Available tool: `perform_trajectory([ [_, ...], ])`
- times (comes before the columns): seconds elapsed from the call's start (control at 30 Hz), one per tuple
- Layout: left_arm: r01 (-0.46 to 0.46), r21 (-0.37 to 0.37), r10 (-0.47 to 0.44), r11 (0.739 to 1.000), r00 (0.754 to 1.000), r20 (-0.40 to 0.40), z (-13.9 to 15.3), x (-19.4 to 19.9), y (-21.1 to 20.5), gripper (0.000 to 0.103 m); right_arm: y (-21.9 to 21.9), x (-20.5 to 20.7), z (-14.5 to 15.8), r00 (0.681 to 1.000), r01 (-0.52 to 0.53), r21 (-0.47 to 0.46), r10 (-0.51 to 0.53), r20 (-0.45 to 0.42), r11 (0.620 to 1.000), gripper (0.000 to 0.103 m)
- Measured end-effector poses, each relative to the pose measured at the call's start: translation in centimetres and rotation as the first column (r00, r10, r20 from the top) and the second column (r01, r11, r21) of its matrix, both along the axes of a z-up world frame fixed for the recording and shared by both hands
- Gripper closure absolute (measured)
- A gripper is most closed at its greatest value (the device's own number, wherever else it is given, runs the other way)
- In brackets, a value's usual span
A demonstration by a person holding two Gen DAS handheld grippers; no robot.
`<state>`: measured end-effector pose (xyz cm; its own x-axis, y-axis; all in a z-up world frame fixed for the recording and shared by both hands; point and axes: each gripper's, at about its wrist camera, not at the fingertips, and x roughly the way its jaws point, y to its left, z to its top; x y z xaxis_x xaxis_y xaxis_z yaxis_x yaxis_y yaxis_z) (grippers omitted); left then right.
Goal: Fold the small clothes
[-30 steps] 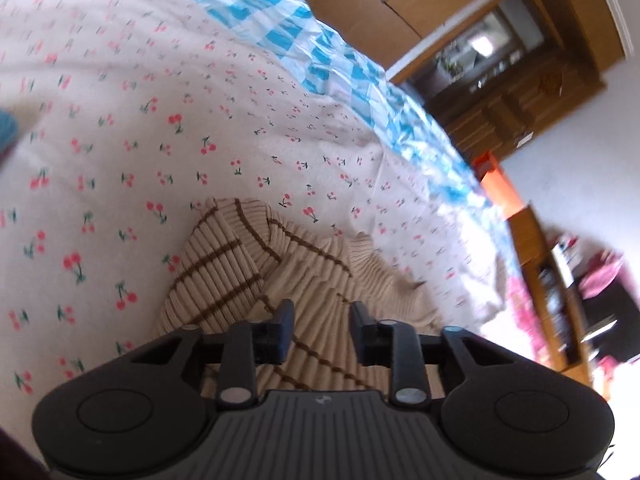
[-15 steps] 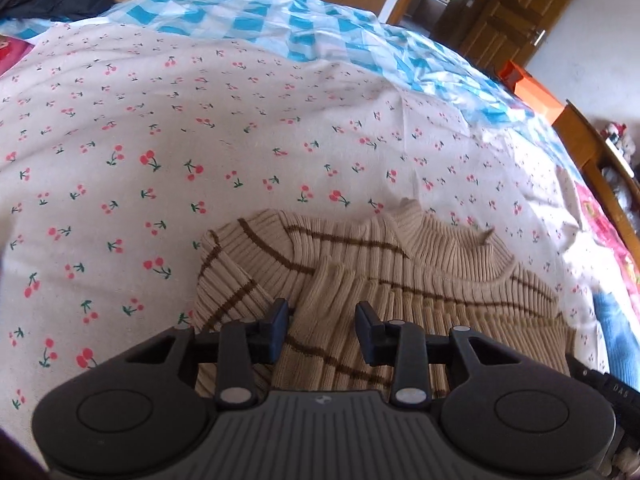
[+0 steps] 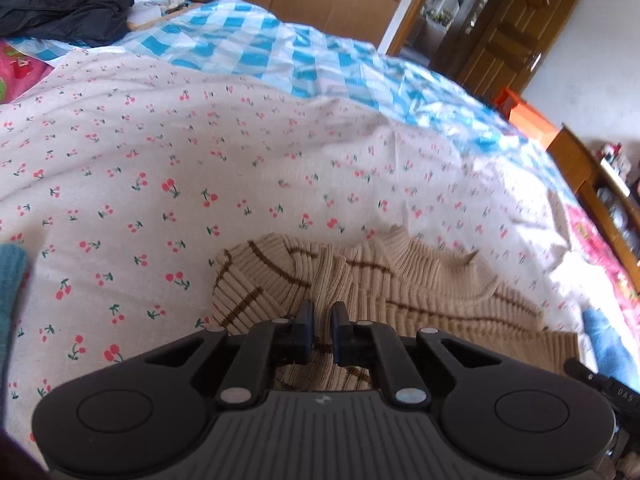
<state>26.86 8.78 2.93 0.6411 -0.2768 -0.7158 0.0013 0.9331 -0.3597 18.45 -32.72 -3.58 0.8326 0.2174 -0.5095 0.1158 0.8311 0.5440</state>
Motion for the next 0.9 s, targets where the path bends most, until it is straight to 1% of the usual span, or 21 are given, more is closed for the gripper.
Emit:
perform_trajectory([
  [0.07,-0.016,-0.029,0.017,0.999,0.999,0.032,1.1,-0.3,0.7,0.089,0.0,-0.3,1.2,0.999,-0.001,0.014,0.0,0.037,1.0,0.098],
  [0.13,-0.024,-0.036,0.026,0.999,0.998,0.061,2.0,-0.1,1.2,0.09,0.0,-0.2,2.5,0.998,0.002,0.007,-0.003,0.07,1.0,0.099],
  [0.17,-0.023,-0.035,0.026,0.999,0.997,0.075,2.4,0.2,1.3,0.094,0.1,-0.1,3.1,0.997,0.006,0.006,-0.006,0.083,1.0,0.099],
  [0.2,-0.027,-0.03,0.03,0.999,0.996,0.088,2.6,0.5,1.5,0.097,0.1,0.3,3.7,0.995,0.011,0.008,-0.012,0.096,1.0,0.099],
  [0.23,-0.035,-0.023,0.037,0.999,0.994,0.098,2.7,1.0,1.6,0.097,0.1,0.6,4.0,0.994,0.016,0.006,-0.016,0.105,1.0,0.099],
  [0.3,-0.056,-0.033,0.06,0.998,0.993,0.103,2.2,2.2,2.0,0.097,0.3,1.7,3.9,0.994,0.033,-0.017,-0.031,0.102,0.999,0.099],
  [0.37,-0.088,-0.04,0.091,0.995,0.993,0.077,0.7,3.3,2.4,0.097,0.3,3.0,2.9,0.996,0.044,-0.012,-0.043,0.073,0.999,0.099],
  [0.4,-0.089,-0.049,0.091,0.995,0.995,0.04,-0.3,3.8,2.6,0.097,0.3,3.5,2.3,0.997,0.051,-0.018,-0.05,0.051,0.999,0.099],
  [0.47,-0.078,-0.102,0.075,0.992,0.997,-0.032,-2.1,3.6,2.9,0.097,0.4,3.9,1.0,0.999,0.053,-0.021,-0.053,0.003,0.998,0.099],
  [0.5,-0.062,-0.115,0.056,0.991,0.997,-0.054,-2.7,3.1,2.7,0.097,0.6,3.5,0.3,0.999,0.041,-0.022,-0.041,-0.011,0.999,0.099],
  [0.53,-0.048,-0.113,0.042,0.992,0.997,-0.059,-3.0,2.7,2.7,0.096,0.8,3.3,-0.2,0.999,0.029,-0.03,-0.03,-0.021,0.999,0.099],
  [0.6,-0.015,-0.1,0.01,0.995,0.998,-0.056,-3.1,1.8,2.3,0.094,1.1,3.1,-1.3,0.999,0.004,-0.023,-0.006,-0.054,1.0,0.099],
  [0.67,0.0,-0.115,-0.008,0.993,0.998,-0.068,-3.3,1.7,2.2,0.084,1.1,3.1,-2.0,0.997,0.003,-0.004,-0.003,-0.074,1.0,0.099],
  [0.73,0.009,-0.115,-0.017,0.993,0.997,-0.07,-3.2,1.9,1.9,0.081,1.1,3.1,-1.9,0.997,0.002,0.0,-0.002,-0.073,1.0,0.099],
  [0.8,0.029,-0.121,-0.035,0.992,0.998,-0.055,-2.9,2.1,1.6,0.079,1.0,2.9,-2.0,0.997,0.003,0.002,-0.003,-0.071,1.0,0.098],
  [0.83,0.042,-0.129,-0.048,0.991,0.998,-0.049,-2.8,2.3,1.5,0.074,1.0,2.9,-2.1,0.997,0.003,0.004,-0.003,-0.073,1.0,0.098],
  [0.87,0.058,-0.133,-0.065,0.989,0.996,-0.053,-2.8,2.5,1.2,0.066,1.0,2.9,-2.2,0.997,0.003,0.005,-0.003,-0.074,1.0,0.098],
  [0.9,0.075,-0.126,-0.084,0.989,0.995,-0.063,-2.9,2.9,0.9,0.065,0.9,2.9,-2.3,0.997,0.003,0.007,-0.002,-0.076,1.0,0.098],
])
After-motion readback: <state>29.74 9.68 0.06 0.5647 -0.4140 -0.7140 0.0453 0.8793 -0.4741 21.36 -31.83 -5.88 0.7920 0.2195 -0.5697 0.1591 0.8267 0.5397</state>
